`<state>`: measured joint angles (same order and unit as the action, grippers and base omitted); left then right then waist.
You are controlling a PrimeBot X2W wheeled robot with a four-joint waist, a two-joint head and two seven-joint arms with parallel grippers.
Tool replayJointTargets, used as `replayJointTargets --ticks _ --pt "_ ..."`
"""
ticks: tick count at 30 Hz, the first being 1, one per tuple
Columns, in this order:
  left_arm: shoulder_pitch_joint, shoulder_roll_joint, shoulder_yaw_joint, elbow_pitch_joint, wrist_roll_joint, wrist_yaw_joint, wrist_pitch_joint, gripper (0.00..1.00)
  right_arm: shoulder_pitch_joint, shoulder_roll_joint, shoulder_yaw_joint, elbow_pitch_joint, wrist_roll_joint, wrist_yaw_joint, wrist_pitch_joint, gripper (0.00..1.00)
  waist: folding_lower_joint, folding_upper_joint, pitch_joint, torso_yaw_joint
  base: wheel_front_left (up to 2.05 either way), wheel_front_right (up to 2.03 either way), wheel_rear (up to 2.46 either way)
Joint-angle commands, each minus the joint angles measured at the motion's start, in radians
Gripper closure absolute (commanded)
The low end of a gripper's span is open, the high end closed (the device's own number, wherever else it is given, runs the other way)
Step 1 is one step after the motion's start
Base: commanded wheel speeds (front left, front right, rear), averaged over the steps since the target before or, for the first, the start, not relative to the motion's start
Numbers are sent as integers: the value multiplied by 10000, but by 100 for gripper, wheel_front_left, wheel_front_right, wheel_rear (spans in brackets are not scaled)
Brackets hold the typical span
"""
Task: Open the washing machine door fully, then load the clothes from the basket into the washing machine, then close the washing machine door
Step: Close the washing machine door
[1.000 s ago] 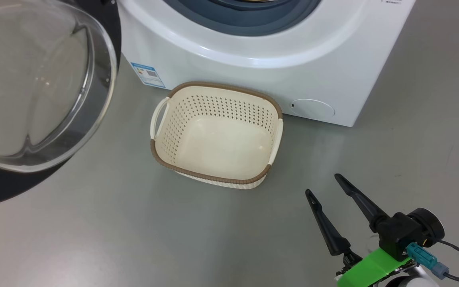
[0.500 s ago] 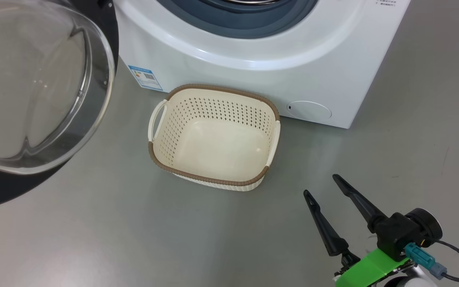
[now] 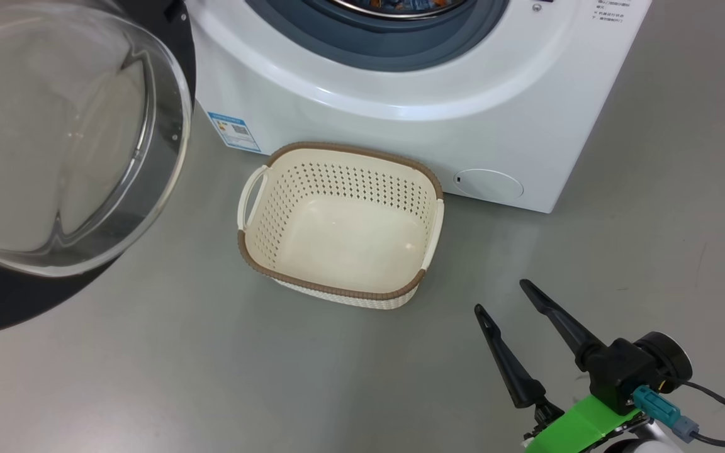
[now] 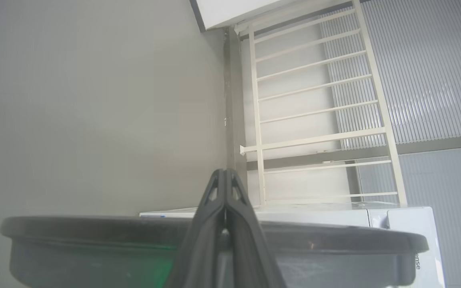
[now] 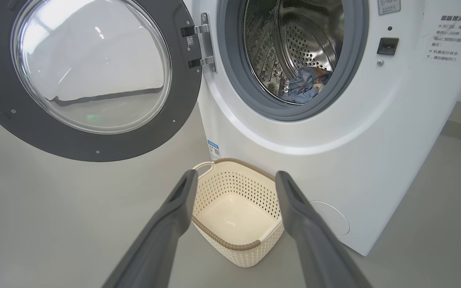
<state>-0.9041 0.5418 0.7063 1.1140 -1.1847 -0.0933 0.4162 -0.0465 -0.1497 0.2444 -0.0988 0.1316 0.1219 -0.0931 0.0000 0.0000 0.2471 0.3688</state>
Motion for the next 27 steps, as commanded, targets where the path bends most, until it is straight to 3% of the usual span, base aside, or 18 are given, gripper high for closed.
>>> replayJointTargets --ticks 1,12,27 --pt "106 468 -112 -206 66 -80 262 100 -163 96 271 -215 -58 88 -91 0 0 0 -9 -1 0 0 0" --pt "594 321 -786 -646 263 -271 1680 100 -153 166 311 -54 4 88 -238 0 0 0 -193 -40 0 0 0" --pt "1586 -328 -1278 -2528 -280 -361 3977 100 -201 340 226 177 32 88 -435 0 0 0 -380 126 0 0 0"
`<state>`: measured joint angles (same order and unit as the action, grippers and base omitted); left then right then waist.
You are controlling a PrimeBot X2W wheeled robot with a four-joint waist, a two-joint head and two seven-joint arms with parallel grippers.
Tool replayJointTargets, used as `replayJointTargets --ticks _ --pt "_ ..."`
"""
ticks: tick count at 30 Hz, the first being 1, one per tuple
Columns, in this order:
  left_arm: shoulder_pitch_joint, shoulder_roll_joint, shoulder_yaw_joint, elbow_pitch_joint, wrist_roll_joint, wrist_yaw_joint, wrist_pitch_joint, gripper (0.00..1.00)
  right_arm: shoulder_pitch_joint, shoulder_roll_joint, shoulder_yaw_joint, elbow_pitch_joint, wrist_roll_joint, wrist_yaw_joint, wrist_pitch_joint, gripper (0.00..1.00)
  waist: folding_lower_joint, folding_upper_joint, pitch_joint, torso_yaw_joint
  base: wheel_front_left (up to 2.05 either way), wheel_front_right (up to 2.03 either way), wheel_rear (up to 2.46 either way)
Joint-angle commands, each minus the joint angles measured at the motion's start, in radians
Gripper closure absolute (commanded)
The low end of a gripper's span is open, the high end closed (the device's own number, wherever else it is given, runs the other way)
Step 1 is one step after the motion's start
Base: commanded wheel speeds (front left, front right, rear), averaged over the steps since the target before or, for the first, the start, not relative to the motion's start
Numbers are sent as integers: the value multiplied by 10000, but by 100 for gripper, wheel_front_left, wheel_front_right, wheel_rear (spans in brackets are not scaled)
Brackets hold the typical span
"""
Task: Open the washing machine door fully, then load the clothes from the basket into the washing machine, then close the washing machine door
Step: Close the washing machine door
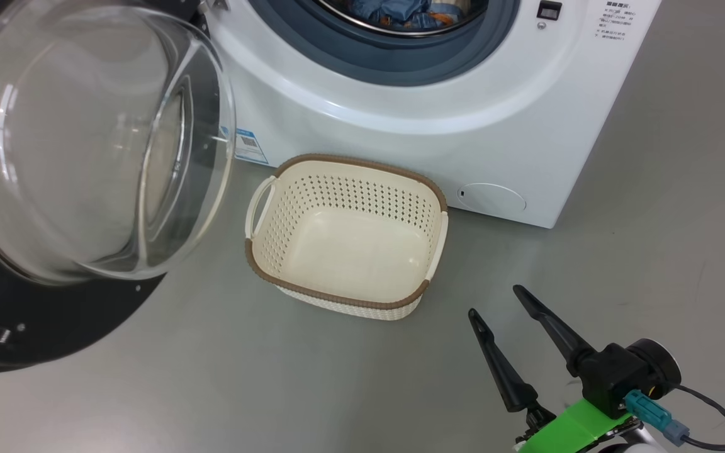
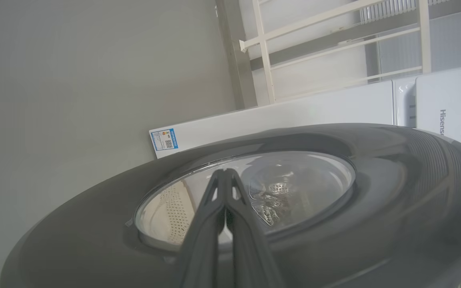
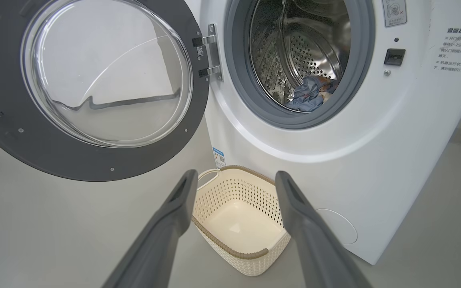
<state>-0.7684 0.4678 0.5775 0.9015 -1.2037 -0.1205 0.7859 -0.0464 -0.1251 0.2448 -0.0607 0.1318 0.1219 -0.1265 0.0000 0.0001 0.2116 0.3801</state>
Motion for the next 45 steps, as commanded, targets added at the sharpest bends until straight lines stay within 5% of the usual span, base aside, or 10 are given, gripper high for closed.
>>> replayJointTargets --ticks 1,20,45 --pt "313 352 -10 -557 -154 -90 465 100 -203 112 212 -189 30 88 -116 0 0 -1 -42 16 0 0 0" --pt "2304 -1299 -201 -4203 -1030 618 2526 100 -260 325 -147 64 48 88 -402 0 0 -1 -411 -140 0 0 0" --pt "4036 -3855 -1538 -7581 -1534 1086 3319 100 -178 537 -537 243 36 88 -636 0 0 -1 -742 -596 0 0 0"
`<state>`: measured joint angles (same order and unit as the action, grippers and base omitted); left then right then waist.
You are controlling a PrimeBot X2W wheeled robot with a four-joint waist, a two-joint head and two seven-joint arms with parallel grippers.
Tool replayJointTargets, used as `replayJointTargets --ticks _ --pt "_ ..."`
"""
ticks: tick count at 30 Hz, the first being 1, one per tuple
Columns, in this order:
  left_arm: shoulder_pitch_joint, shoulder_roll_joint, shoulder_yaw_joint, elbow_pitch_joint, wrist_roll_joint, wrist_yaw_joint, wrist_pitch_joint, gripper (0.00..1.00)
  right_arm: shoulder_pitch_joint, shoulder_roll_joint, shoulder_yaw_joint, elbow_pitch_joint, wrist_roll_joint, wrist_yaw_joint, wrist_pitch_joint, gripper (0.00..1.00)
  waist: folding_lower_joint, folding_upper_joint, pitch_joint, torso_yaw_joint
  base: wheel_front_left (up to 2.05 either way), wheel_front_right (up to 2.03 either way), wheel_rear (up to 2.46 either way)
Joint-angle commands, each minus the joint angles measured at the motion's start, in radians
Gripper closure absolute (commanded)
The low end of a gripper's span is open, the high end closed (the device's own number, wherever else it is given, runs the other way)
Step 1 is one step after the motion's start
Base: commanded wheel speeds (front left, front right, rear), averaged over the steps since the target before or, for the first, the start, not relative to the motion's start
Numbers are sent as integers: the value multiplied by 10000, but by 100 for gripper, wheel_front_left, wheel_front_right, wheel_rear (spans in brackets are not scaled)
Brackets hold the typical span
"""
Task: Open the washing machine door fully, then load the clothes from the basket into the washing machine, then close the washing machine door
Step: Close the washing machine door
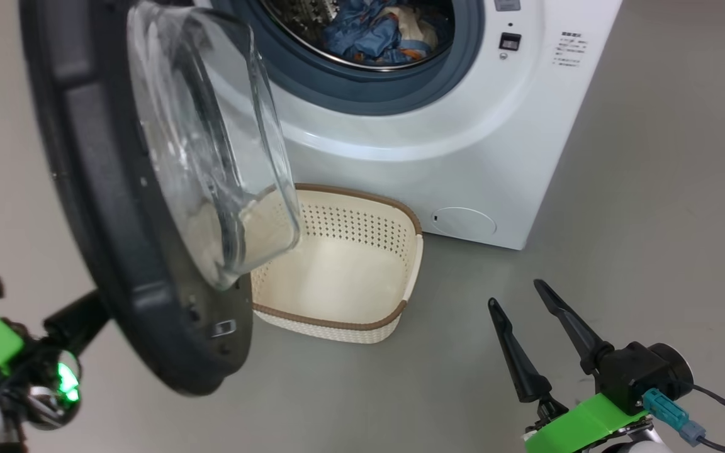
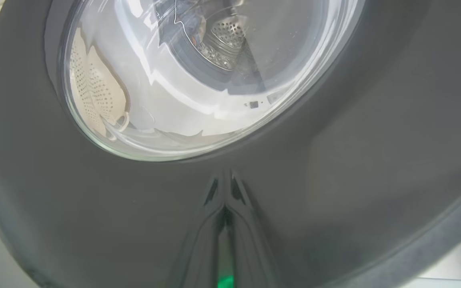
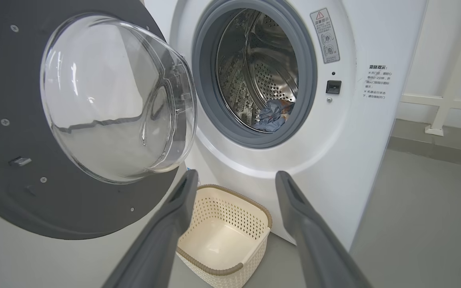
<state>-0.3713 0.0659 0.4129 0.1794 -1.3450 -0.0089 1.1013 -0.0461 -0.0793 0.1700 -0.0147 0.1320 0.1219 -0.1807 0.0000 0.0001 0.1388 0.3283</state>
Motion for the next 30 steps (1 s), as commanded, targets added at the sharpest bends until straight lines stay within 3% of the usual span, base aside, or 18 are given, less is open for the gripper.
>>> replayJointTargets --ticks 1,13,21,30 --pt "99 100 39 -418 -155 -11 105 100 -191 86 211 -208 39 88 -104 0 0 -1 -14 -131 0 0 0" --pt "208 -150 -1090 -239 -1043 -14 -1127 100 -241 162 115 -89 56 88 -254 0 0 -1 9 -957 0 0 0" --pt "56 -154 -2451 235 -2006 -321 -2466 100 -339 203 51 -56 30 88 -325 0 0 -1 171 -1783 0 0 0" --pt "-621 -155 -3579 1498 -2063 -808 -4597 100 -422 233 14 58 59 88 -448 0 0 -1 287 -2794 0 0 0"
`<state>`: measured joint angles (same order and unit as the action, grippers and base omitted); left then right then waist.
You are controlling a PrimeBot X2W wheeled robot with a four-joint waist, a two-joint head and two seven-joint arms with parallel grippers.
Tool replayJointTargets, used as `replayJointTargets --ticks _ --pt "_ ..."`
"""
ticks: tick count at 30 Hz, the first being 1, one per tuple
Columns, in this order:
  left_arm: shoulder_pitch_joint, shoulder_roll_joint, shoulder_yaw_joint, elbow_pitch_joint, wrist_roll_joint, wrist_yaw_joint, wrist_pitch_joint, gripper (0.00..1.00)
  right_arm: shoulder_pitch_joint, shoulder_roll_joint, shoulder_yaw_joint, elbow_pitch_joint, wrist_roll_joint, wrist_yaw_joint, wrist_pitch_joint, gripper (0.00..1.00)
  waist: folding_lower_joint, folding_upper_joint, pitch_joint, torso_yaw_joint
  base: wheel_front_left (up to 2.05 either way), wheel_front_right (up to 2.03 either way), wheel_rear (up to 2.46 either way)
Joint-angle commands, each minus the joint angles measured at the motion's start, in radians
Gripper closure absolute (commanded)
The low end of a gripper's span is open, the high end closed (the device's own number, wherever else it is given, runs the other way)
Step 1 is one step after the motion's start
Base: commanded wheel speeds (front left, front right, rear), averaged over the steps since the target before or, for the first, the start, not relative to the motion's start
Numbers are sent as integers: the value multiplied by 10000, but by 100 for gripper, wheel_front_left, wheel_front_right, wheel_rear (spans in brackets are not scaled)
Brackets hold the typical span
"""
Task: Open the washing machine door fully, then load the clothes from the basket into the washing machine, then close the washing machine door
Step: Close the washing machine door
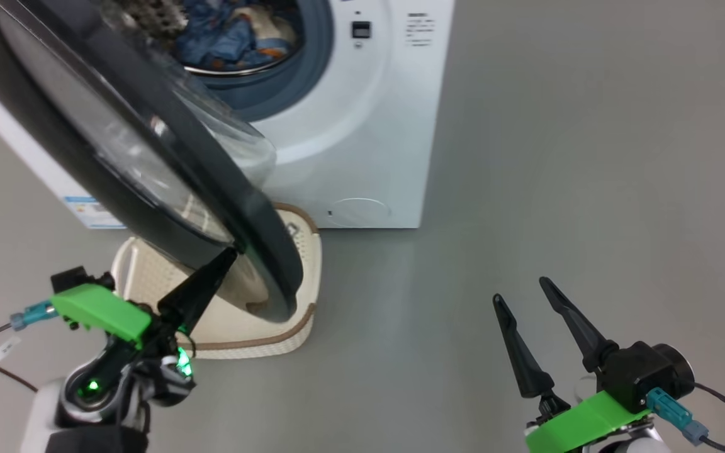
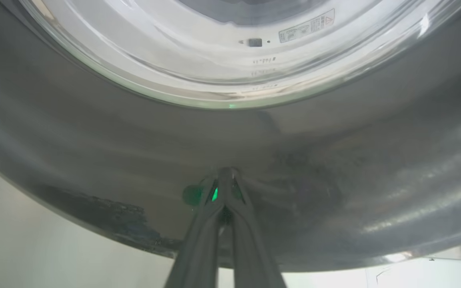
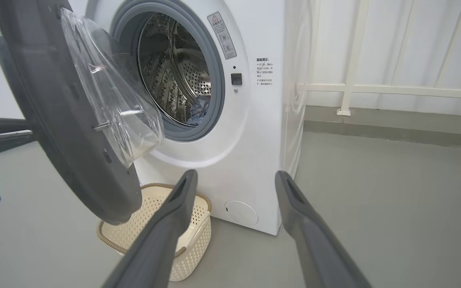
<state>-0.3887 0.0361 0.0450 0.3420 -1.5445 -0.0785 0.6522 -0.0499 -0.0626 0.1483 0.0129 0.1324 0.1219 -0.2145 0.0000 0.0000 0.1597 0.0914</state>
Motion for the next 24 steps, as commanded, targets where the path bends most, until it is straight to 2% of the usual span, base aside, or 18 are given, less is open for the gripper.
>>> replayJointTargets --ticks 1,9,15,24 --pt "-547 142 -20 40 -134 -167 -326 100 -391 71 235 -197 63 88 -127 0 0 0 79 -535 0 0 0" --pt "-1312 142 -800 1199 -978 -470 -2479 100 -353 99 228 1 142 88 -257 0 0 0 41 -1249 0 0 0" --pt "-1702 141 -1278 1615 -1368 -516 -3765 100 -214 113 93 136 220 88 -347 0 0 0 -7 -1483 0 0 0" --pt "-1347 175 -1391 1056 -1279 -519 -3967 100 -228 121 -144 49 429 88 -410 0 0 0 -113 -1487 0 0 0"
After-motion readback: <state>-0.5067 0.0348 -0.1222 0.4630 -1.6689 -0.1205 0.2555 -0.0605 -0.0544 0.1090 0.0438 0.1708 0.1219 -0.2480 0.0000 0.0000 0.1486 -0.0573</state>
